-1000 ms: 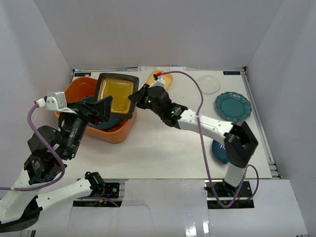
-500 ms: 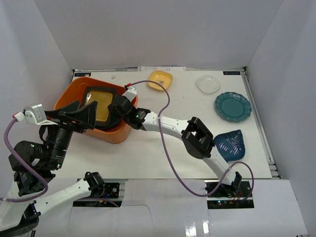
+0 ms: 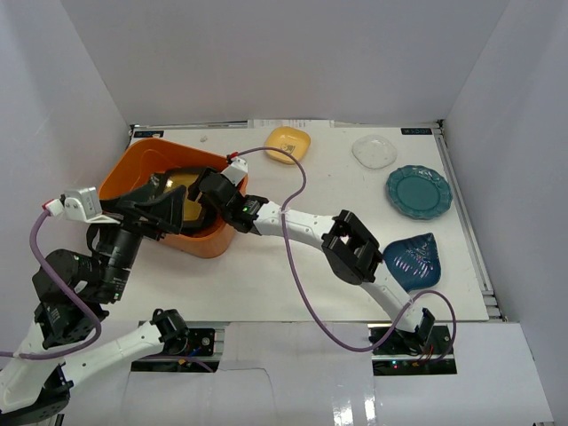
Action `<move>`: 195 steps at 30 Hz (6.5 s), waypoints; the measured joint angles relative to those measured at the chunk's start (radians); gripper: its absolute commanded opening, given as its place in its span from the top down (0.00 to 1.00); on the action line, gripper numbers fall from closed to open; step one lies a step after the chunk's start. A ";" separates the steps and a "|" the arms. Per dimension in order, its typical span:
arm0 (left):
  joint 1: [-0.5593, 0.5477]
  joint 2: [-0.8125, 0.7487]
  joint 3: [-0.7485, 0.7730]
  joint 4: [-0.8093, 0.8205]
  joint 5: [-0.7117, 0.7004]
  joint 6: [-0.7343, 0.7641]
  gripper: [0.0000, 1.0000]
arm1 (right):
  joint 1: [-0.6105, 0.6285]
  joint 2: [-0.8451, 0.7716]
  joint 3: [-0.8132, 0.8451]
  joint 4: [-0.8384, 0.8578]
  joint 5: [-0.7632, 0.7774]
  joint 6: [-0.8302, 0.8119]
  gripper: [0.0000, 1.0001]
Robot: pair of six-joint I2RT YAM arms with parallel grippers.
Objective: Place the plates into the plastic bin on the countertop
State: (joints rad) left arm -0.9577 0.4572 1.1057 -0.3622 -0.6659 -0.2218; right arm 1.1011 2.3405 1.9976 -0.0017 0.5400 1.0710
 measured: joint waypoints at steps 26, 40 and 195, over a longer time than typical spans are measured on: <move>0.000 0.073 -0.008 -0.010 0.082 -0.072 0.02 | -0.015 -0.502 -0.291 0.005 0.185 -0.581 0.78; -0.023 0.700 -0.246 0.306 0.825 -0.509 0.21 | -0.959 -1.459 -1.304 -0.026 -0.117 -0.397 0.49; 0.332 0.278 -0.335 0.134 1.065 -0.047 0.02 | -1.384 -0.509 -1.701 1.222 -0.481 0.259 0.92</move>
State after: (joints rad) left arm -0.6262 0.7357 0.7708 -0.2283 0.3996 -0.2691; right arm -0.2825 1.8313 0.2966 1.2205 0.0586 1.3304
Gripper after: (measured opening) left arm 0.976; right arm 0.152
